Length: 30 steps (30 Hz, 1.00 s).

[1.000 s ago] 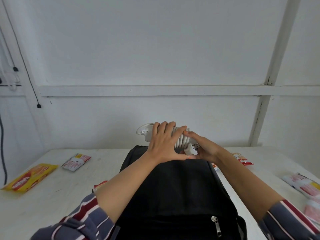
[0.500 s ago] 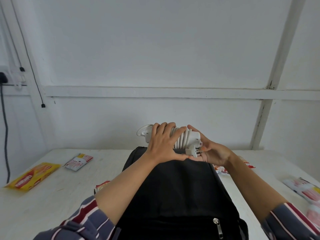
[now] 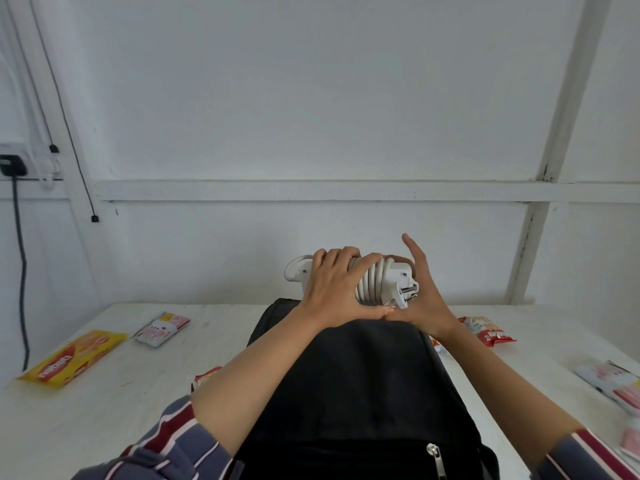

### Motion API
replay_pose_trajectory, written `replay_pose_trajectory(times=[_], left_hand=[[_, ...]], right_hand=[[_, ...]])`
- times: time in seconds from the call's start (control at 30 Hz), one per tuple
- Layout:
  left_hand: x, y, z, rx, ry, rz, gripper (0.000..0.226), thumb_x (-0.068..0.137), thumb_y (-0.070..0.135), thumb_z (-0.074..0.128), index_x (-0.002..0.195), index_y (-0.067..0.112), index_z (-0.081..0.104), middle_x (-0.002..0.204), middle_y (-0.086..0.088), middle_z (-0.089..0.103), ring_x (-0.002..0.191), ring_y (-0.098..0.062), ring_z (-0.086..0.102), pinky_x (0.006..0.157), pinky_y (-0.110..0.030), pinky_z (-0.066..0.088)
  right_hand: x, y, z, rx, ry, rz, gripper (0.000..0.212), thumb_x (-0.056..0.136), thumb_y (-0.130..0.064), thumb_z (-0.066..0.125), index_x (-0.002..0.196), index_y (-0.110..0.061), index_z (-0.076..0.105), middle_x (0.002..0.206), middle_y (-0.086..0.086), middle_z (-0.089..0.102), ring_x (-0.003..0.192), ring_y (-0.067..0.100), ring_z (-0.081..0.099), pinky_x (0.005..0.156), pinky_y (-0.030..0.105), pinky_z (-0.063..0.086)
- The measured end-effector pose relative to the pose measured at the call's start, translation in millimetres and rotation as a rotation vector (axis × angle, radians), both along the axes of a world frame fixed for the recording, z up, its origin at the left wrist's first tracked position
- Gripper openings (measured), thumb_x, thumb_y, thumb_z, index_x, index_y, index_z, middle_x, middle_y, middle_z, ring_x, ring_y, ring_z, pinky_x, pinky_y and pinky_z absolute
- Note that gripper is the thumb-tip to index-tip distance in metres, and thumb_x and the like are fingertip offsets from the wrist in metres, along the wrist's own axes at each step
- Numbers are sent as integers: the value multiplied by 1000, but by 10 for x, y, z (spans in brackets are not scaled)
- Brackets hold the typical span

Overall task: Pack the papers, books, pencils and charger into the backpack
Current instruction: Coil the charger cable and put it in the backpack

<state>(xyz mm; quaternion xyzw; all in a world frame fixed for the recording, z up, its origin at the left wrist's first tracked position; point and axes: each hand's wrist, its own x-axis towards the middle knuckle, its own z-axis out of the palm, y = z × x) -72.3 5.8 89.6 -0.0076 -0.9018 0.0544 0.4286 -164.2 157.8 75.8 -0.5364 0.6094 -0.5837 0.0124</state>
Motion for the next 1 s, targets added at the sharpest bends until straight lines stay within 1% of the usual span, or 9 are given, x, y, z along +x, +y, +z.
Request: replay_pose_trajectory(times=[0.07,0.13,0.23,0.4,0.57,0.63,0.73,0.87,1.0], left_hand=[[11,4,35,28,-36,-13,82,62,80,41,123,26,53,104,0,58,92,-20,57,83,-36,40],[23,8,61,50,-103,-17,85,61,80,40,125,26,52,107,-1,58,95,-20,56,86,-36,37],[47,31,84,89,-218,-2,93,57,82,36,130,26,48,116,0,54,103,-19,51,93,-34,30],[74,44,80,131,-277,-12,97,55,84,31,134,28,44,120,3,51,107,-17,48,95,-30,26],[81,39,69,160,-282,-34,95,54,84,34,130,29,47,120,5,52,108,-15,49,95,-30,25],[86,33,70,166,-297,-36,95,54,85,34,131,29,45,122,6,52,109,-15,48,95,-30,25],[103,29,74,156,-369,-34,101,54,88,39,137,30,38,125,7,50,112,-14,46,96,-29,24],[170,-10,87,140,-494,-50,105,60,76,64,146,31,20,140,5,37,126,-16,36,106,-33,23],[325,-129,72,122,-519,4,103,62,67,70,146,35,20,146,4,28,131,-18,29,110,-36,19]], right_hand=[[24,14,12,-25,35,-39,107,56,-50,81,141,-29,19,119,-23,52,110,4,55,89,11,43],[23,28,4,-43,57,-62,94,55,-44,82,136,-38,34,120,-25,53,111,4,55,89,13,44],[18,30,-20,-62,51,-72,75,53,-31,79,122,-24,50,114,-24,58,107,1,57,87,13,44],[-5,23,-70,-12,72,-54,76,57,-26,74,128,-22,45,126,-29,52,117,-4,50,92,7,37],[-66,-10,-109,-10,33,-49,67,53,-25,78,116,-10,58,113,2,63,107,10,59,88,14,44],[-58,-18,-123,-37,15,-42,68,53,-24,78,115,-6,59,113,7,63,106,11,60,87,14,45],[-42,-22,-149,-70,-21,-45,68,52,-23,80,114,-6,58,108,-2,66,102,9,62,84,15,47],[-5,3,-161,-55,-30,-46,65,50,-19,81,111,-12,59,104,-13,66,96,5,62,80,16,48],[-22,68,-166,-20,-78,-32,64,49,-23,80,109,-16,58,99,-18,64,92,1,59,76,14,48]])
